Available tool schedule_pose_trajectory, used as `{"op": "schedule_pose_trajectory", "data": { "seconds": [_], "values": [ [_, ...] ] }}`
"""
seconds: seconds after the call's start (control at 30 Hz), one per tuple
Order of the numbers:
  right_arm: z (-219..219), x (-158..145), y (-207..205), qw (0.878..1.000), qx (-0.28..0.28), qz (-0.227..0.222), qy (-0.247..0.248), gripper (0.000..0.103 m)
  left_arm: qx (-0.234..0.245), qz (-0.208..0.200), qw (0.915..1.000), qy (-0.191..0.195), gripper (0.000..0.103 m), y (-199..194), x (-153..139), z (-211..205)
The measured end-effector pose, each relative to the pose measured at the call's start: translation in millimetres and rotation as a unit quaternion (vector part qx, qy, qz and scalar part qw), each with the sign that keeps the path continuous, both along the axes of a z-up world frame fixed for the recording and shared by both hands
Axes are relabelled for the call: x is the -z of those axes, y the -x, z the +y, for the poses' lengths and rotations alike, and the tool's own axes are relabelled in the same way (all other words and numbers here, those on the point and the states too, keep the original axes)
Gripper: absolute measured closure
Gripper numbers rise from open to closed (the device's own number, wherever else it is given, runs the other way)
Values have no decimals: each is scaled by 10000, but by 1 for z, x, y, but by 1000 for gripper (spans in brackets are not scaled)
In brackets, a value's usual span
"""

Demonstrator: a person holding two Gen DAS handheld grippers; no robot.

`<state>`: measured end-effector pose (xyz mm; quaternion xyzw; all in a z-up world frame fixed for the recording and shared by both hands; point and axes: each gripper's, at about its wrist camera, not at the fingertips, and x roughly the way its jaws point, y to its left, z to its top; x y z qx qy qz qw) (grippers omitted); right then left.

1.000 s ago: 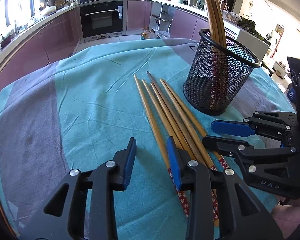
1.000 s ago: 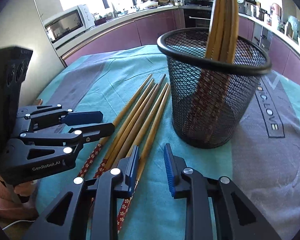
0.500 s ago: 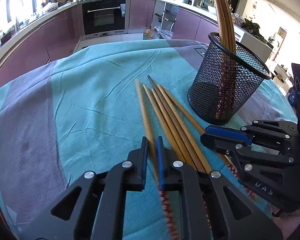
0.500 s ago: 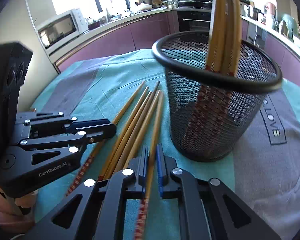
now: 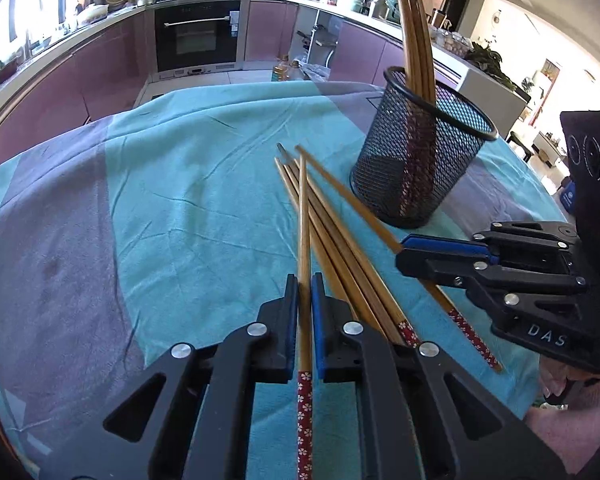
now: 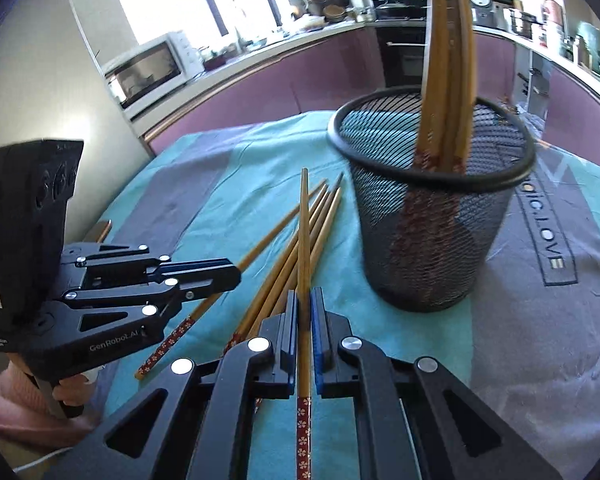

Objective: Organize utensils
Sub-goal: 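Lift both chopsticks upright and carry them over the mesh cup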

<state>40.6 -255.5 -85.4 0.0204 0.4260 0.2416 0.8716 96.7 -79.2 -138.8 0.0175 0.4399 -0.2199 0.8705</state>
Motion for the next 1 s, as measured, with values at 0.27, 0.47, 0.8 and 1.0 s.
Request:
{"op": "schedule_pose_trajectory", "data": {
  "seconds": [0.27,0.47,0.8,1.0],
  "values": [
    [4,8,-2,9996,-28,149,249,95,38,105,9999,-84,92,-7,7,-1],
    [3,12,-8,9997,-19,199,162,95,128,130,9998,-11,85,-15,8,-2],
    [-10,-13,8,9998,-4,-171,-62,97,35,-44,9999,88,96,-14,-7,-4],
    [-31,-48,26,9975,82,-617,-337,97,165,-408,9980,454,96,-1,-47,1]
  ]
}}
